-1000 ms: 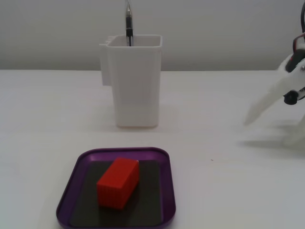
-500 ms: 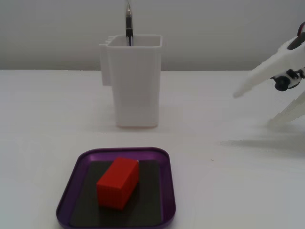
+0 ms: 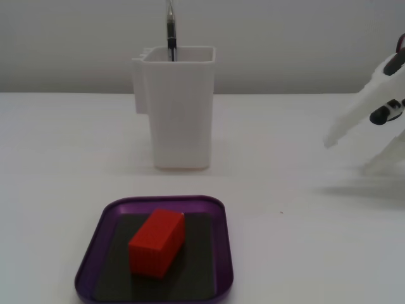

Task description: Pick up the red cube and place it in the box.

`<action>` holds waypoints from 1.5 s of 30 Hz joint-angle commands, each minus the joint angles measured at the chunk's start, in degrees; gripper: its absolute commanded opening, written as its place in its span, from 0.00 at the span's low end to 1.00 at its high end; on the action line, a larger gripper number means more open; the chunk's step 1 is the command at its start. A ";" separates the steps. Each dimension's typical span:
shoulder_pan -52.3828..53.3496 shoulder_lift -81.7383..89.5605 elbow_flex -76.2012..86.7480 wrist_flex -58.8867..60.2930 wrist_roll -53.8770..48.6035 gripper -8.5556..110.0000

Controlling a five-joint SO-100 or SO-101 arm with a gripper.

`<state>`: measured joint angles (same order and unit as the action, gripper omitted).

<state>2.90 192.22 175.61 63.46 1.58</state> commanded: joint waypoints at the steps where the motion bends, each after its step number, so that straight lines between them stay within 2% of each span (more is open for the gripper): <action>1: -0.18 5.19 0.44 0.18 0.18 0.06; 3: 0.18 5.19 0.44 0.18 0.44 0.08; 45: 0.18 5.19 0.44 0.00 0.00 0.07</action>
<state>2.90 192.22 175.61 63.46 1.76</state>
